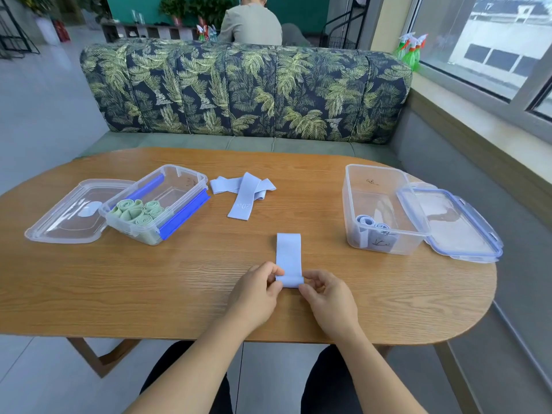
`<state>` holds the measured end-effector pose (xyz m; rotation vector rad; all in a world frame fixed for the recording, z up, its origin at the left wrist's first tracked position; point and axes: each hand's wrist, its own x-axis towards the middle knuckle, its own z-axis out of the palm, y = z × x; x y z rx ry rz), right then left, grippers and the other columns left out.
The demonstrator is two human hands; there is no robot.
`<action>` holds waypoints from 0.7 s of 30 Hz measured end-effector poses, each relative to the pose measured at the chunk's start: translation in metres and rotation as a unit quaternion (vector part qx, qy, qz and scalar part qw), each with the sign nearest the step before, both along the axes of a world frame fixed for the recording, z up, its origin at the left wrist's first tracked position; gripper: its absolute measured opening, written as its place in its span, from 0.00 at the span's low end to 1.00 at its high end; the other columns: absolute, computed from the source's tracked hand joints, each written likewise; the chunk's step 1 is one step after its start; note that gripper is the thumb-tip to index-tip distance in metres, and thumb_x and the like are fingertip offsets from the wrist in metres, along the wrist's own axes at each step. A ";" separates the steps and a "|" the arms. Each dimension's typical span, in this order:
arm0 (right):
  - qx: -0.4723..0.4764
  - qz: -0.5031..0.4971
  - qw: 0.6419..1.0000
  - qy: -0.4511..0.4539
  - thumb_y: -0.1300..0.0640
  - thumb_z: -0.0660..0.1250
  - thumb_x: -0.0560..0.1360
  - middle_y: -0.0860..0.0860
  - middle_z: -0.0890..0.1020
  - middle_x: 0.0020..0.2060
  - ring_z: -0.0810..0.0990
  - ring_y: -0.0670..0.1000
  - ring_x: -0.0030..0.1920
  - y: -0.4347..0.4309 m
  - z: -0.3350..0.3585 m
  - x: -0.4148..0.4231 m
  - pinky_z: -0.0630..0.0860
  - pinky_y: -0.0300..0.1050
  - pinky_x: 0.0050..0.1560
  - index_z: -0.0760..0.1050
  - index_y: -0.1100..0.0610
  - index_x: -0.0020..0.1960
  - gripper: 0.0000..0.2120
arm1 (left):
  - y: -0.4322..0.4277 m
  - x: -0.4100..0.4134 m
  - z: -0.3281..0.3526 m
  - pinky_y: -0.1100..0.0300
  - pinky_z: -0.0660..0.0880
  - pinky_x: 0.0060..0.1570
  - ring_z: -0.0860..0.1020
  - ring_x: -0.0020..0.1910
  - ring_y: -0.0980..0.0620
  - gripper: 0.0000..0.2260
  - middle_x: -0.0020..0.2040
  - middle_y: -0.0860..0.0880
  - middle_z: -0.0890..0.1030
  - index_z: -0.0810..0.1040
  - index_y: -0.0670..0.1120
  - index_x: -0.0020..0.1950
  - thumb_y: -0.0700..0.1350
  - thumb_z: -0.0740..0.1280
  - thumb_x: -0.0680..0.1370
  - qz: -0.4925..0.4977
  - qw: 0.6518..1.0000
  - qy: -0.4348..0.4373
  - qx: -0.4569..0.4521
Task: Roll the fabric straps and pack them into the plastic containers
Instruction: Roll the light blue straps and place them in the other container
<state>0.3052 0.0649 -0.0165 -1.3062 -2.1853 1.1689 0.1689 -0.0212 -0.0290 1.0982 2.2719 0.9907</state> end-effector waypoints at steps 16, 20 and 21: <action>-0.030 -0.026 0.998 -0.056 0.46 0.66 0.76 0.40 0.78 0.36 0.78 0.46 0.45 0.011 0.009 -0.012 0.70 0.42 0.42 0.81 0.44 0.49 0.06 | 0.004 0.003 0.001 0.51 0.79 0.46 0.77 0.38 0.50 0.10 0.50 0.56 0.74 0.75 0.54 0.59 0.46 0.65 0.78 0.013 1.000 0.001 0.008; -0.057 -0.043 0.996 -0.061 0.46 0.67 0.74 0.42 0.81 0.40 0.79 0.48 0.45 0.017 0.012 -0.017 0.70 0.44 0.42 0.79 0.47 0.43 0.06 | 0.008 -0.001 0.006 0.54 0.78 0.44 0.79 0.37 0.50 0.08 0.47 0.55 0.74 0.75 0.53 0.58 0.48 0.64 0.79 0.018 1.000 0.002 -0.015; -0.060 -0.051 0.995 -0.057 0.46 0.67 0.74 0.43 0.81 0.39 0.79 0.48 0.45 0.017 0.011 -0.018 0.70 0.44 0.42 0.80 0.48 0.43 0.07 | 0.008 -0.002 0.007 0.57 0.77 0.41 0.80 0.34 0.50 0.08 0.47 0.54 0.74 0.75 0.53 0.57 0.48 0.64 0.79 0.019 1.000 0.001 -0.018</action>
